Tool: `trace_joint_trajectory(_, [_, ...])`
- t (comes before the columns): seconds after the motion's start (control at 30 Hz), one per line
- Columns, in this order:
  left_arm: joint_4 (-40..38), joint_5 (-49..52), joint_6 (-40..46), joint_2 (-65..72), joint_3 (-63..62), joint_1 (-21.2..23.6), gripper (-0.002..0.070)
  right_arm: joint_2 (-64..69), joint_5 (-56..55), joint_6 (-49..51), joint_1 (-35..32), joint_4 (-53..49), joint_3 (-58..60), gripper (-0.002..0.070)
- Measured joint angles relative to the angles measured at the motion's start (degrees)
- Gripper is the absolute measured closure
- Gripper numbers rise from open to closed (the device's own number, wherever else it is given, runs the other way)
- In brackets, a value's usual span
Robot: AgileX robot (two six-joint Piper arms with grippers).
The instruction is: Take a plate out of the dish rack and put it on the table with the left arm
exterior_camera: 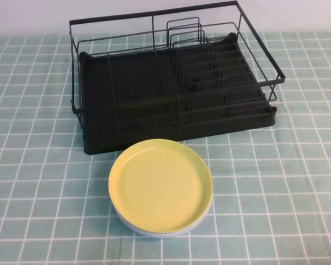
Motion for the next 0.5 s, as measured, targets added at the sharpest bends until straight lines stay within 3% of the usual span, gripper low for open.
trace_joint_trajectory(0.1, [0.77, 4.13, -0.51, 0.0, 0.0, 0.42, 0.0676, 0.0, 0.0, 0.0, 0.0, 0.0, 0.0, 0.0694])
trace_joint_trajectory(0.5, [1.18, 4.68, -1.0, 0.0, 0.0, 0.42, 0.0676, 0.0, 0.0, 0.0, 0.0, 0.0, 0.0, 0.0694])
